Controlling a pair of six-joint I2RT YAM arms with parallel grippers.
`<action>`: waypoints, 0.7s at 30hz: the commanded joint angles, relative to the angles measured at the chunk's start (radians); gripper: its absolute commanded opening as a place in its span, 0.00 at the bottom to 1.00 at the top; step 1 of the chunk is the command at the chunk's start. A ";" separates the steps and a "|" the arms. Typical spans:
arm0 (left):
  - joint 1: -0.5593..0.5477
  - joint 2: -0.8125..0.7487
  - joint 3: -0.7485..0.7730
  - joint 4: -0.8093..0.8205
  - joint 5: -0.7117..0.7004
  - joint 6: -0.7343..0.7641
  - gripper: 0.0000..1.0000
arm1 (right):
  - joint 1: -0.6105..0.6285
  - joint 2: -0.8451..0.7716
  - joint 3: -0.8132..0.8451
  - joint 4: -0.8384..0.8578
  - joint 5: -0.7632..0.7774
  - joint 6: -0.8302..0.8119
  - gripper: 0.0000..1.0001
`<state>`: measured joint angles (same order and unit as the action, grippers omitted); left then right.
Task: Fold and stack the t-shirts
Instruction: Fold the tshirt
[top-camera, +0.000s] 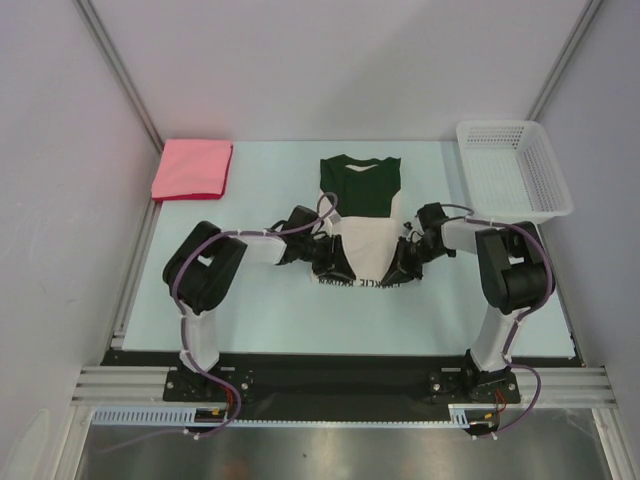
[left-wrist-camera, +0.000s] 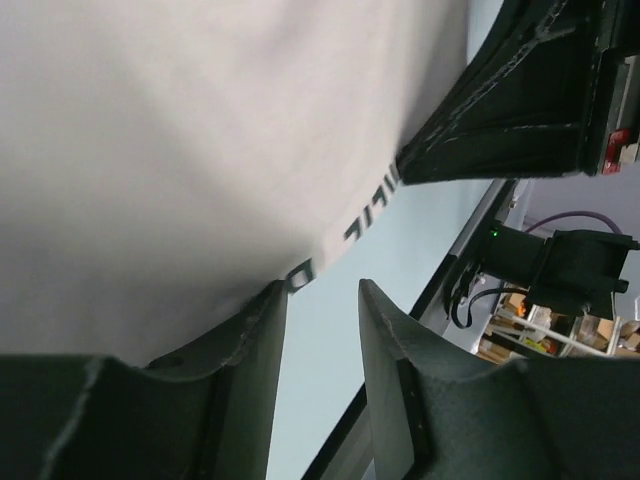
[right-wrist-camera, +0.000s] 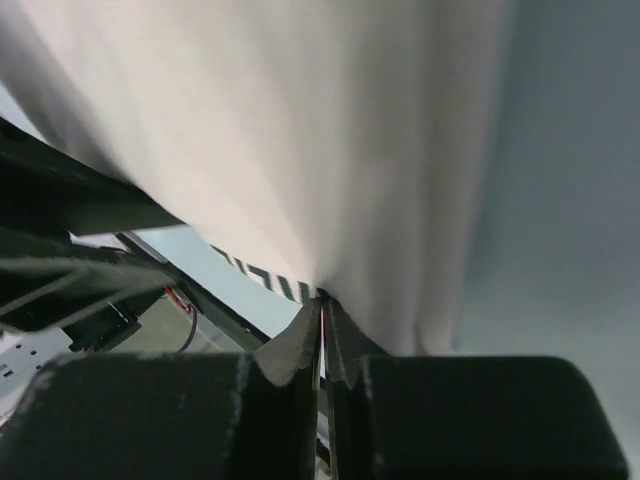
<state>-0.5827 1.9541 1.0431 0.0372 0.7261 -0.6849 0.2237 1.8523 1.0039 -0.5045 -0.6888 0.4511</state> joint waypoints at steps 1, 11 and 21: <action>0.069 -0.055 -0.087 0.021 -0.005 0.071 0.41 | -0.033 -0.016 -0.050 0.015 0.017 -0.032 0.09; 0.241 -0.224 -0.216 -0.132 0.004 0.209 0.42 | -0.168 -0.142 -0.191 -0.018 0.071 -0.069 0.09; 0.242 -0.307 -0.039 -0.139 -0.022 0.141 0.43 | -0.176 -0.182 0.057 -0.101 0.055 -0.057 0.17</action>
<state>-0.3389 1.6844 0.9283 -0.1635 0.7094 -0.5034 0.0425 1.6615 0.9691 -0.6090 -0.6331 0.3897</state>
